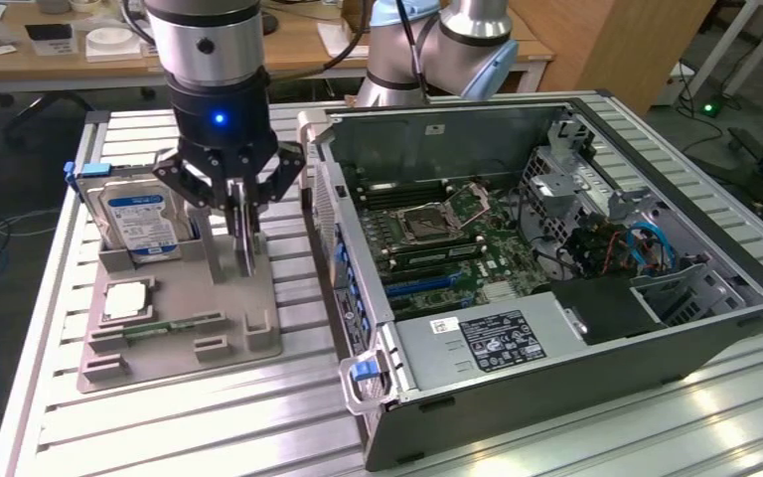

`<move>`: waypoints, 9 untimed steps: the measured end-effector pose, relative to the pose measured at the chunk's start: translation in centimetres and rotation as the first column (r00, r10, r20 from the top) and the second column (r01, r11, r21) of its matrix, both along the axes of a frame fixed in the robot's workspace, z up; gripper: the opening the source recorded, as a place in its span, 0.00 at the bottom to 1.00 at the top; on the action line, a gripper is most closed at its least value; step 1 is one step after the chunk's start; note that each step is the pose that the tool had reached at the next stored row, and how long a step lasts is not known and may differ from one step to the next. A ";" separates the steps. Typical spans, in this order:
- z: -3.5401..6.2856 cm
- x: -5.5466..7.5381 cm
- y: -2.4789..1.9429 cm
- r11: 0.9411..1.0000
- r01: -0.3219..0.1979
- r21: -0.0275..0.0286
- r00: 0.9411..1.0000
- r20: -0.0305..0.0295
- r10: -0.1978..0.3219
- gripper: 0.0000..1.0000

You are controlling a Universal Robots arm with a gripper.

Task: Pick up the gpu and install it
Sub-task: 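Pick up the gpu and move the gpu toward the slot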

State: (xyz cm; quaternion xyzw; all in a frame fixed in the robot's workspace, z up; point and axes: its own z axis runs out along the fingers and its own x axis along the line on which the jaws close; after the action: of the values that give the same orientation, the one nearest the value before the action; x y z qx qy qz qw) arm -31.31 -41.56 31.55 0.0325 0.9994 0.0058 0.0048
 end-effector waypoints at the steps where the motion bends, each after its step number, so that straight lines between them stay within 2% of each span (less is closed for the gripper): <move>1: 0.06 0.0 0.00 1.000 0.000 0.000 1.000 0.000 0.000 0.28; 9: 0.40 0.0 0.00 1.000 0.000 0.000 1.000 0.000 0.000 0.28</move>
State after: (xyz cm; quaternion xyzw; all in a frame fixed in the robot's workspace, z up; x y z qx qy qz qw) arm -31.31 -41.56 31.95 0.0325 0.9994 0.0058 0.0048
